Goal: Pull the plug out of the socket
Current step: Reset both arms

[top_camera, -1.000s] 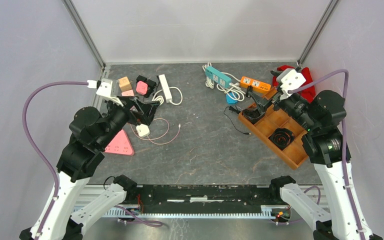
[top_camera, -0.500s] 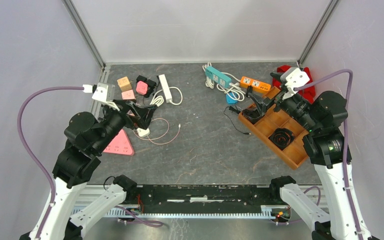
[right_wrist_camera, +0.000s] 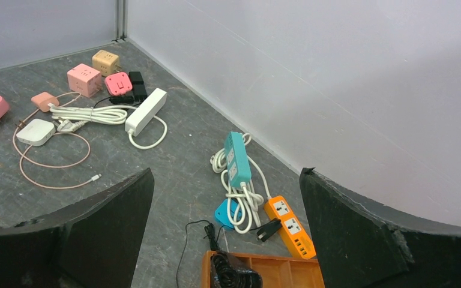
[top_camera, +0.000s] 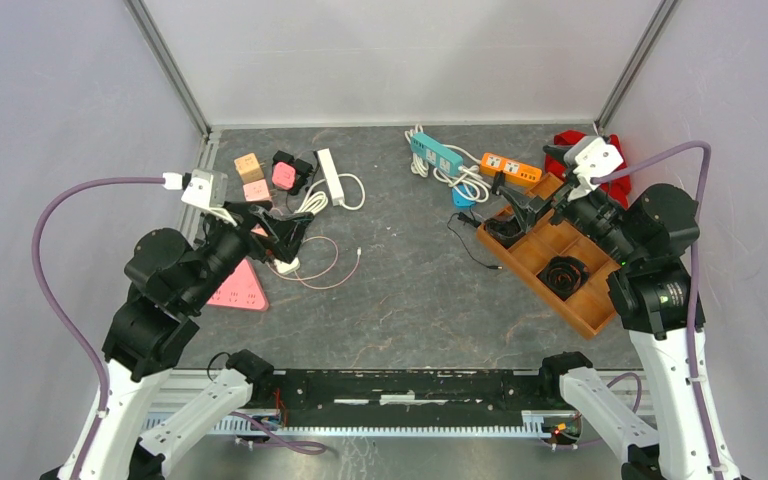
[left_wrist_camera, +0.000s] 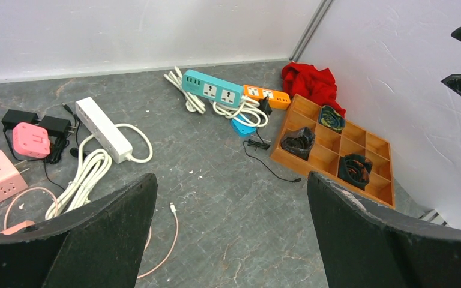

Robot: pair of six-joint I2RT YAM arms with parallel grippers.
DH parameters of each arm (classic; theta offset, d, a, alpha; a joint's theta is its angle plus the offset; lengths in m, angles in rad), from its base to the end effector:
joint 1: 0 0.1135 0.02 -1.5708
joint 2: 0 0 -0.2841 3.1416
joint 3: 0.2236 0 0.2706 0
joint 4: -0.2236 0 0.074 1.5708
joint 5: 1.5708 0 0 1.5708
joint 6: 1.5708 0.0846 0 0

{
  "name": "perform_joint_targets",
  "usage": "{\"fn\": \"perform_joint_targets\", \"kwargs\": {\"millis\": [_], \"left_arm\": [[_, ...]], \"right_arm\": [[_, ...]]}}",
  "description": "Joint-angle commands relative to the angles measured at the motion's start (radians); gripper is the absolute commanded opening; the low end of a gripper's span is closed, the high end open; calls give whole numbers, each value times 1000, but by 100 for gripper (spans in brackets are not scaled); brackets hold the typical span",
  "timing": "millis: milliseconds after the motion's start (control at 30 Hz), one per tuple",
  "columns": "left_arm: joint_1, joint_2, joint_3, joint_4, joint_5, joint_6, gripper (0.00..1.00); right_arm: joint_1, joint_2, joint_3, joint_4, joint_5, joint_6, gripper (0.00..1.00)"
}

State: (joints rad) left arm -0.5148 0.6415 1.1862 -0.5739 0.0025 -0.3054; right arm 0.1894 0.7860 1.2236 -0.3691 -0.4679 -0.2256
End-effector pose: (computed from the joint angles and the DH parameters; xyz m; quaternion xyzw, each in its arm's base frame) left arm 0.1265 -0.0718 0.4669 0.0758 0.7133 -0.2786 0.6386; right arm 0.1715 0.0717 0.4909 -0.3026 0.6147 0.1453 0.7137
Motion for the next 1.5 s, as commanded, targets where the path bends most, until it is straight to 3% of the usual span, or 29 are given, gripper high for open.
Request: {"fn": "perform_joint_targets", "kwargs": {"millis": [0, 1467], "left_arm": [[-4, -7, -6, 27, 22, 28, 100], [-4, -2, -63, 74, 73, 15, 100]], "right_arm": [[-6, -9, 5, 12, -8, -8, 98], [-23, -14, -42, 25, 18, -37, 98]]}}
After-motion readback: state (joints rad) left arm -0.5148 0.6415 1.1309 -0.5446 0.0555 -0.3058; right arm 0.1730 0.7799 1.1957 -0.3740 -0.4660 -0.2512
